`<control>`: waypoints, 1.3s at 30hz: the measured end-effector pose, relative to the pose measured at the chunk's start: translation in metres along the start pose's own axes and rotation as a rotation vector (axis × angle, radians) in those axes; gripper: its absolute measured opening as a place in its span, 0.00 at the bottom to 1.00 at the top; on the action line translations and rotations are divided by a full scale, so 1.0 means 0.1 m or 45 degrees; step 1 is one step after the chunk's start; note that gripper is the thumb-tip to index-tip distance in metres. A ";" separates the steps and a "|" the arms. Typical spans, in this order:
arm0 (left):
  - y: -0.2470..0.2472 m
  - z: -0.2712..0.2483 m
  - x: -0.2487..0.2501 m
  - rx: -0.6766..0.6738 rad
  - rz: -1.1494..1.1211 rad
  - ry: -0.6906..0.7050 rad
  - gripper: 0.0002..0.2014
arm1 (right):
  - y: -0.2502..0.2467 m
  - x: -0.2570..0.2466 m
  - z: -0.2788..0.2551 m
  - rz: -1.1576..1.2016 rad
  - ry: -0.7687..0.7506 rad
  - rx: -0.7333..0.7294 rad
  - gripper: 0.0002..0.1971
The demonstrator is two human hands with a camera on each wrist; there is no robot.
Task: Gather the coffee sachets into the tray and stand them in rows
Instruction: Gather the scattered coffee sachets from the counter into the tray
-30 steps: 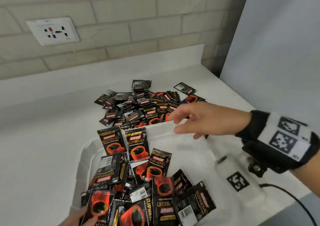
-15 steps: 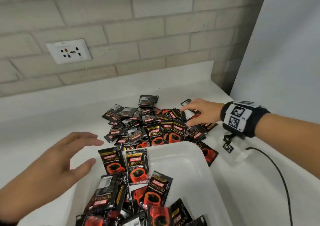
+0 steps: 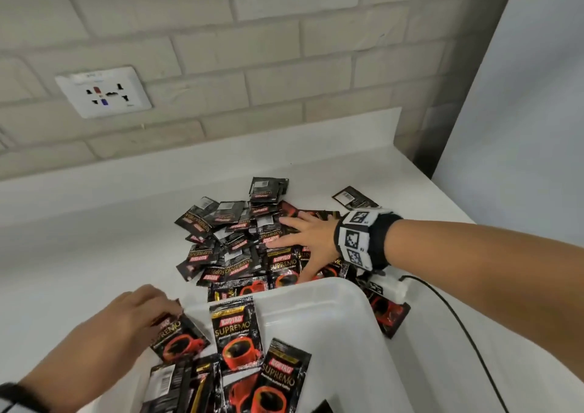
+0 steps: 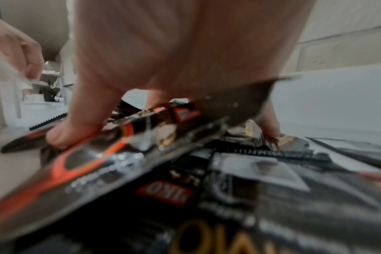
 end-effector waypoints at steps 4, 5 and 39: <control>-0.04 0.03 0.04 0.022 -0.094 -0.077 0.55 | 0.04 0.08 -0.10 0.056 0.061 0.027 0.41; -0.04 0.04 0.06 0.012 -0.129 -0.095 0.54 | 0.07 0.11 -0.13 0.085 0.085 0.036 0.41; 0.19 0.16 -1.06 0.095 -0.071 -0.198 0.44 | 0.88 -0.17 -1.12 0.334 0.554 0.012 0.44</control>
Point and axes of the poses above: each hand's wrist, its own z-axis towards the middle knuckle, its own y-axis out of the palm, x = y × z, the point moved 2 cm from there along z, towards the middle knuckle, and after that the axes turned 5 degrees about -z, right-handed, at the moved point
